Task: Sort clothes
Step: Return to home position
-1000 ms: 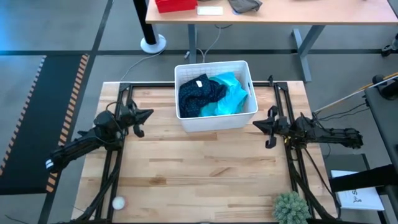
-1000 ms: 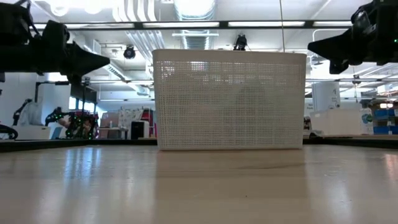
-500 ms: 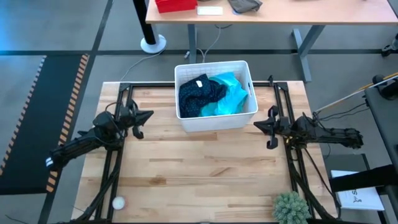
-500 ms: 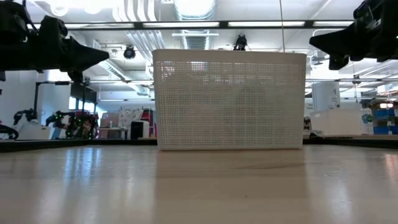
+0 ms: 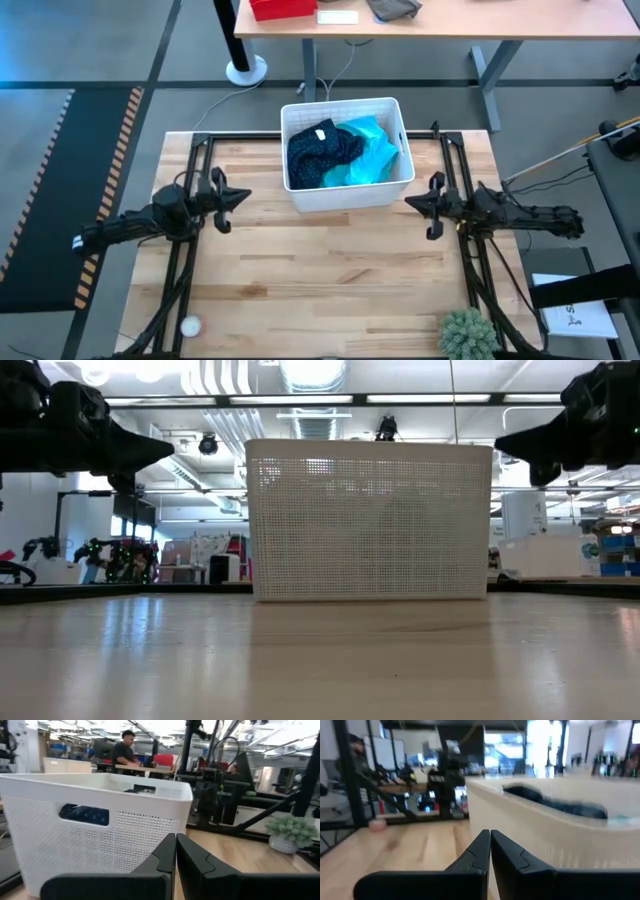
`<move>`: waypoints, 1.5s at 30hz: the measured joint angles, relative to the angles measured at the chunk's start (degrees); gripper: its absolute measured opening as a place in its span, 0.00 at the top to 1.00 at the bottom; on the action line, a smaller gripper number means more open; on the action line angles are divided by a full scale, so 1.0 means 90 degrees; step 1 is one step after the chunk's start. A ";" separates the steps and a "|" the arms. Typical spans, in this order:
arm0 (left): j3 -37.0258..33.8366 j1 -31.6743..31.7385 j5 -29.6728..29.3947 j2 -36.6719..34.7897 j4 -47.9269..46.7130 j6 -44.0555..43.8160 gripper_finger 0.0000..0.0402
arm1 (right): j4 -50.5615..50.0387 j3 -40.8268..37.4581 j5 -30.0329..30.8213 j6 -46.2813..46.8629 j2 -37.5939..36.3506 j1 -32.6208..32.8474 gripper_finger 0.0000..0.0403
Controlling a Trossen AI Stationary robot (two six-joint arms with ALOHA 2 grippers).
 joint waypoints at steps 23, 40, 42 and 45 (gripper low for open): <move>-0.0005 -0.0264 -0.0984 0.0021 -0.0488 -0.0238 1.00 | -0.0372 -0.0006 0.0450 0.0027 0.0371 -0.0017 1.00; -0.0005 -0.0262 -0.0984 0.0248 -0.0487 0.0179 1.00 | -0.0311 -0.0016 0.1043 0.0521 0.0381 -0.0017 1.00; -0.0005 -0.0262 -0.0986 0.0278 -0.0477 0.0179 1.00 | -0.0311 -0.0016 0.1056 0.0346 0.0390 -0.0017 1.00; -0.0005 -0.0262 -0.1001 0.0310 -0.0393 0.0177 1.00 | -0.0311 -0.0016 0.1058 -0.0032 0.0395 -0.0017 1.00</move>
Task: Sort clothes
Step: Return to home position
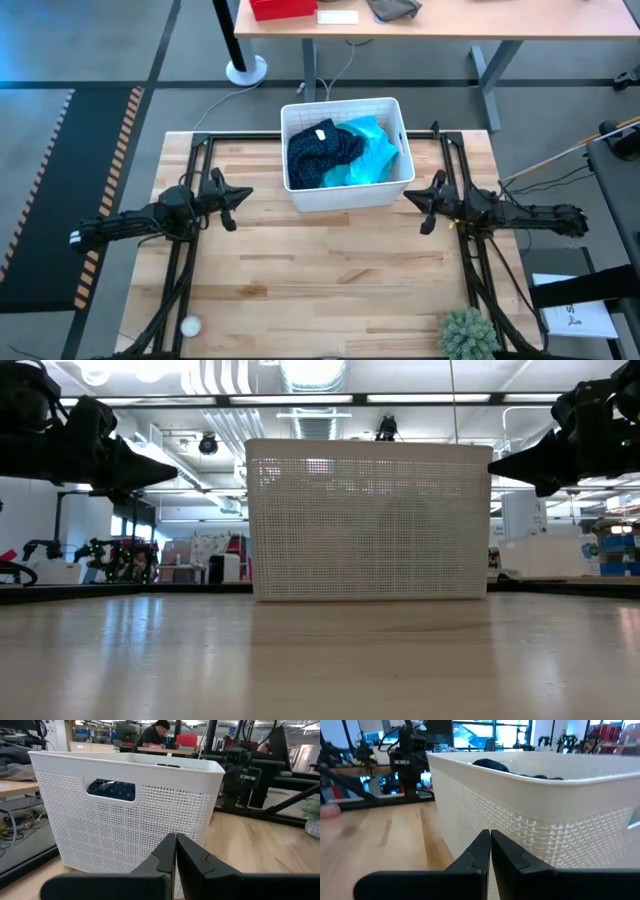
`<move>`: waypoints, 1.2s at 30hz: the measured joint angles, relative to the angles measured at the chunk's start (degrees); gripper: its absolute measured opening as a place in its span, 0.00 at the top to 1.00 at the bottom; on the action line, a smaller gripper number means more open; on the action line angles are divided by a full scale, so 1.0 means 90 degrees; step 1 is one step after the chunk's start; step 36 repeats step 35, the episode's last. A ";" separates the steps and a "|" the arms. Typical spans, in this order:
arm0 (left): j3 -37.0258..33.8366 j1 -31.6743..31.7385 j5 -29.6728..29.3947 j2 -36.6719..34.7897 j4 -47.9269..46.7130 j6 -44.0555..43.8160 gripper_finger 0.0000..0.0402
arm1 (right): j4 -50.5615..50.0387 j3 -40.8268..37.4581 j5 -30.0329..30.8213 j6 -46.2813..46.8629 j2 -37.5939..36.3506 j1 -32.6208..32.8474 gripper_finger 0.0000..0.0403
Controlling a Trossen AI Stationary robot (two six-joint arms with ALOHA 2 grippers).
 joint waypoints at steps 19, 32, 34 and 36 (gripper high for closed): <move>0.0214 0.0000 -0.0105 0.0229 0.0076 -0.0426 1.00 | 0.0000 -0.0002 0.0001 -0.0042 0.0000 0.0000 1.00; 0.0202 0.0000 -0.0157 0.0633 0.0681 -0.0577 1.00 | 0.0000 -0.0005 0.0001 -0.0036 0.0000 0.0000 1.00; 0.0202 0.0000 -0.0158 0.0687 0.0833 -0.0462 1.00 | 0.0000 -0.0005 0.0000 -0.0042 0.0000 0.0000 1.00; 0.0202 0.0000 -0.0158 0.0711 0.0875 -0.0418 1.00 | 0.0000 -0.0005 0.0000 -0.0042 0.0000 0.0000 1.00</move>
